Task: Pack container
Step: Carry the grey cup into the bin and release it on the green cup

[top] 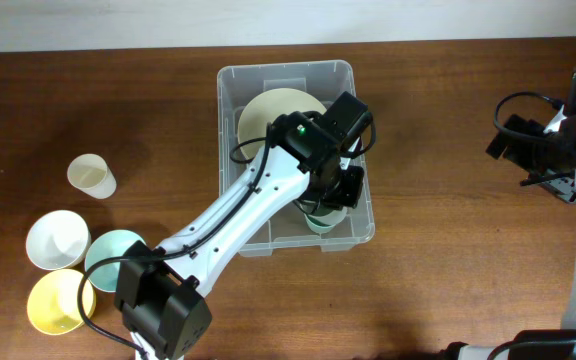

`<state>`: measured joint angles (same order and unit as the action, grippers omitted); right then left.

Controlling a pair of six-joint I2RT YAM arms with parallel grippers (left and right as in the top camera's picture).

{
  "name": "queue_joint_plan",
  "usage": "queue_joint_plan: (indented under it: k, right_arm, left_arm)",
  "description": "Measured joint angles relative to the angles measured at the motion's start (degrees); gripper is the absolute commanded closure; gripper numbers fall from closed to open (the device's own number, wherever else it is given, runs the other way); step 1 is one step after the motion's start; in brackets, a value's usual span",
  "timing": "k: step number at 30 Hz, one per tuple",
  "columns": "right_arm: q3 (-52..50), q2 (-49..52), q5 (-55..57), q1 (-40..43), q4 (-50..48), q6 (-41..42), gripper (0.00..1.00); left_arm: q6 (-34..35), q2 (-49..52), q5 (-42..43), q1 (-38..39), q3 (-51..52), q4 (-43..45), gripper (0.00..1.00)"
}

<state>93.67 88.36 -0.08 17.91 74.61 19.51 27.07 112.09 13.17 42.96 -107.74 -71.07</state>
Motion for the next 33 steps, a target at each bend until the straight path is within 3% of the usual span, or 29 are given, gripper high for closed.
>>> queue_joint_plan:
  k: [1,6,13,18,24,30,33]
  right_arm:
    - [0.0,-0.02,0.0,0.0,0.0,-0.02,0.01]
    - [0.0,-0.02,0.0,0.0,0.02,0.0,0.01]
    - [0.0,0.0,0.0,0.0,0.2,0.0,0.01]
    - [0.0,0.0,0.0,0.0,0.2,-0.02,0.01]
    - [0.0,0.0,0.0,0.0,0.22,-0.07,0.01]
    - [0.0,0.0,0.0,0.0,0.2,-0.22,0.01]
    - [0.0,0.0,0.0,0.0,0.2,-0.24,0.01]
  left_arm:
    - [0.02,0.0,-0.02,0.0,0.0,-0.85,0.7]
    - [0.0,0.0,-0.04,0.0,0.0,-1.6,0.33]
    - [-0.72,0.0,-1.92,-0.7,-0.37,-3.67,0.3]
    - [-1.36,-0.55,-9.35,-7.34,-5.25,-7.72,0.19]
    - [-1.57,-4.57,-18.64,-26.4,-6.93,-8.83,0.18]
    - [-1.79,-4.74,-21.18,-46.47,-6.36,-6.01,0.18]
    - [-2.71,-4.11,-21.62,-50.84,-6.34,-5.84,0.18]
